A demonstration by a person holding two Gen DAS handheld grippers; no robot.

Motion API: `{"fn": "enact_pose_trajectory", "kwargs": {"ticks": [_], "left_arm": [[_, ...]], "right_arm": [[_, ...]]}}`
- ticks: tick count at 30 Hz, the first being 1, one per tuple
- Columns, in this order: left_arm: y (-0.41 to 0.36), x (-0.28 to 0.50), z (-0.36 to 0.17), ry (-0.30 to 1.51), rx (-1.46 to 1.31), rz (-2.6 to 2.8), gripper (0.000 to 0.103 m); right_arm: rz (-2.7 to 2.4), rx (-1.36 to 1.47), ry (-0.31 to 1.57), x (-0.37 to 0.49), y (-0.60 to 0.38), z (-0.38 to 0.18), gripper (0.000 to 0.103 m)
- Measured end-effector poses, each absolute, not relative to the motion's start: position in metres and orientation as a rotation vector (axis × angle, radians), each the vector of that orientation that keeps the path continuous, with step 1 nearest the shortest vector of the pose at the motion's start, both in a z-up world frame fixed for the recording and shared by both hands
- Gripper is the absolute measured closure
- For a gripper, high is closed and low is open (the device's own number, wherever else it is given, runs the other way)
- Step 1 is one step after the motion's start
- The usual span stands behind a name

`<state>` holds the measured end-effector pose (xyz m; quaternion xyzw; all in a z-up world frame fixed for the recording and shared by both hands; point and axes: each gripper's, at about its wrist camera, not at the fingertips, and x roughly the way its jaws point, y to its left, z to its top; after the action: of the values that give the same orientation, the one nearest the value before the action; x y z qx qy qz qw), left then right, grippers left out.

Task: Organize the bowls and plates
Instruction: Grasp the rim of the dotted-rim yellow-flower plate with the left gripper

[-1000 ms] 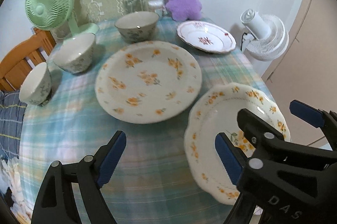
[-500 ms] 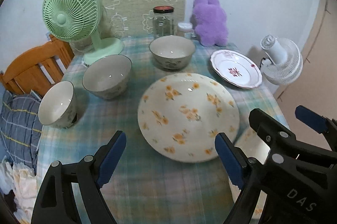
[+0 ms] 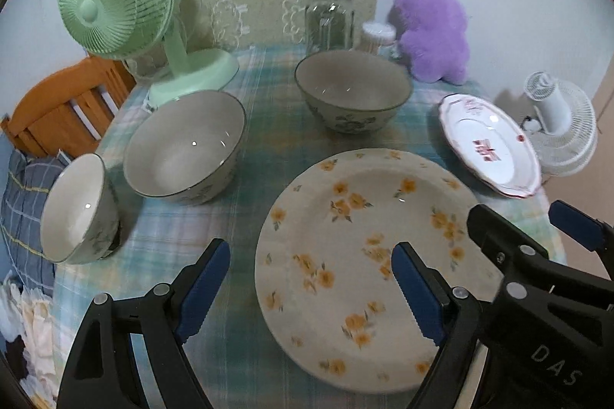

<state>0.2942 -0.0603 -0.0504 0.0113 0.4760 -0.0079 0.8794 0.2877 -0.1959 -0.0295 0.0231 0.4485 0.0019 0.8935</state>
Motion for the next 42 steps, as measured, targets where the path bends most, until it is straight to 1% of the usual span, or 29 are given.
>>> {"fn": "enact_pose_trajectory", "kwargs": {"ticks": [12,15,16,18,21,23,24,25,33,42], "left_arm": [[-0.061,0.321,-0.098,1.094,0.04,0.033,0.016],[-0.06,0.324,-0.106,1.114,0.037,0.037,0.021],[-0.059,0.325,-0.108,1.123,0.044,0.049,0.02],[-0.06,0.325,-0.108,1.115,0.044,0.045,0.022],[-0.062,0.323,-0.108,1.114,0.054,0.035,0.022],[-0.064,0.322,-0.108,1.123,0.057,0.024,0.024],[-0.064,0.323,-0.107,1.124,0.062,0.02,0.024],[-0.064,0.323,-0.107,1.126,0.067,0.018,0.024],[-0.063,0.325,-0.108,1.132,0.059,0.006,0.025],[-0.061,0.327,-0.106,1.162,0.046,0.014,0.026]], "right_arm": [[-0.001,0.023,1.044,0.327,-0.203,-0.085,0.013],[0.003,0.016,1.065,0.331,-0.204,-0.094,0.013],[0.008,0.012,1.067,0.331,-0.204,-0.096,0.014],[0.018,0.002,1.08,0.333,-0.203,-0.1,0.018],[0.033,0.013,1.097,0.337,-0.203,-0.105,0.019],[0.038,0.011,1.114,0.339,-0.202,-0.108,0.024],[0.052,0.021,1.126,0.34,-0.201,-0.11,0.028],[0.056,0.027,1.134,0.341,-0.201,-0.111,0.03],[0.061,-0.008,1.158,0.347,-0.197,-0.116,0.031],[0.038,0.014,1.176,0.348,-0.198,-0.114,0.03]]}}
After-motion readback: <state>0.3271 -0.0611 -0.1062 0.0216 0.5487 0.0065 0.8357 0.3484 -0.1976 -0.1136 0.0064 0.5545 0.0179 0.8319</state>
